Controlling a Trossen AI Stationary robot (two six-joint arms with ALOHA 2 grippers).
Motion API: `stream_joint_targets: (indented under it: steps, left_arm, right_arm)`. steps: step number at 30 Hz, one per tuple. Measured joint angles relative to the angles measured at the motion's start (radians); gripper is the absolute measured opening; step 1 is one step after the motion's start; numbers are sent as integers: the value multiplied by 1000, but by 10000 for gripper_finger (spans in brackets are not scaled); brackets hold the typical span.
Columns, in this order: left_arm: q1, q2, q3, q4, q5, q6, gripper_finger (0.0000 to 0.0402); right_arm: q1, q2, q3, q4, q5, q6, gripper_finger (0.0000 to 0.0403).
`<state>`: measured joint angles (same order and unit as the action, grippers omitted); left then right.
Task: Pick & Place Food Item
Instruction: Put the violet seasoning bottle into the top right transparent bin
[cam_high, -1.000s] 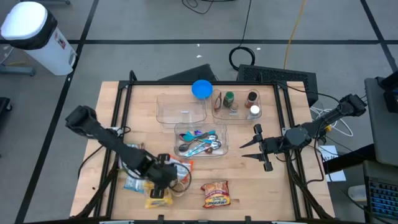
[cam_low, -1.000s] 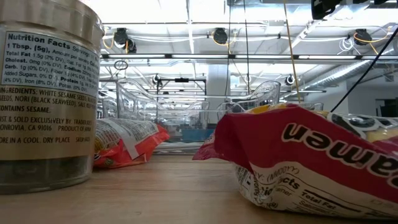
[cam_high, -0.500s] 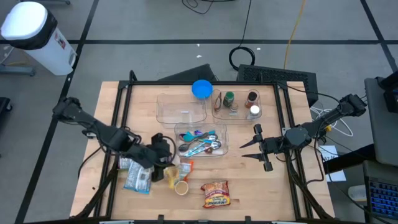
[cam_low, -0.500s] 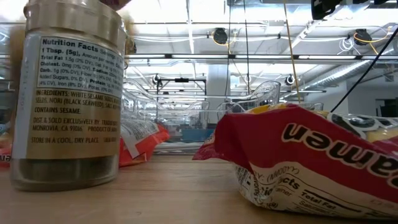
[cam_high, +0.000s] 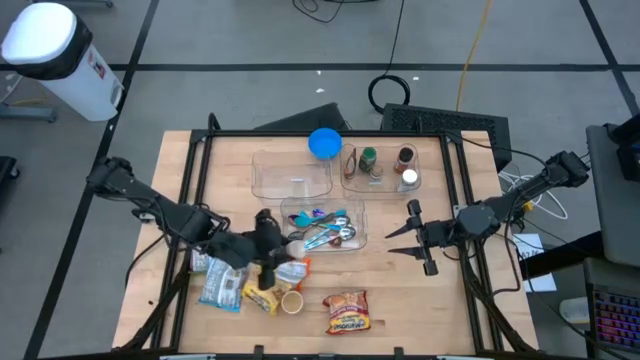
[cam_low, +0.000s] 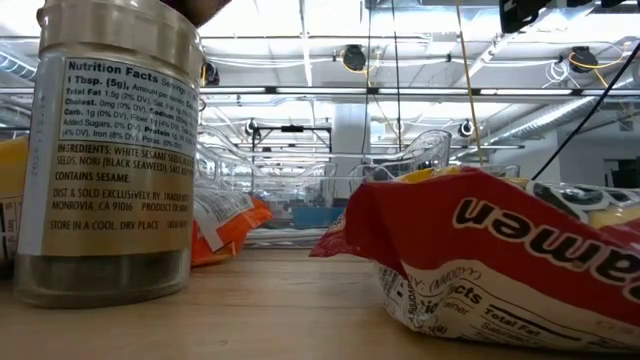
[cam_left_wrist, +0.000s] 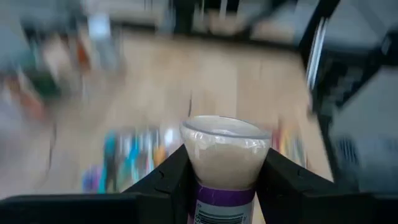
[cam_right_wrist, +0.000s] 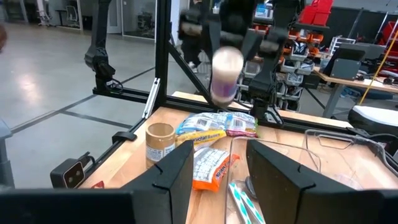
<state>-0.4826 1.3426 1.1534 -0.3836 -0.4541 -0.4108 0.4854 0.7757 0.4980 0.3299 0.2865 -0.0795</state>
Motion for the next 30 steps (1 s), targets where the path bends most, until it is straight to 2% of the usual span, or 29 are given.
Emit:
stream_joint_targets:
  steps: [3,8,11,13,17,20,26,30]
  left_arm:
    - [14,29,0,251,-42,180,145]
    - [59,114,0,727,-44,498,148]
    - [101,176,0,950,-25,579,146]
    - [132,212,0,1043,33,585,148]
    - [183,275,0,1124,146,538,151]
    - [203,308,0,1151,185,504,153]
    - [210,336,0,1163,193,486,153]
    - [206,339,0,1154,199,476,153]
  right_arm:
    - [-2,25,0,27,1,0,139]
    - [-2,106,0,122,1,-38,139]
    - [-3,180,0,213,3,-42,139]
    - [-9,234,0,301,10,-84,139]
    - [-21,329,0,453,27,-166,156]
    - [-31,385,0,515,27,-186,197]
    - [-93,470,0,629,28,-204,303]
    - [-128,519,0,718,27,-138,338]
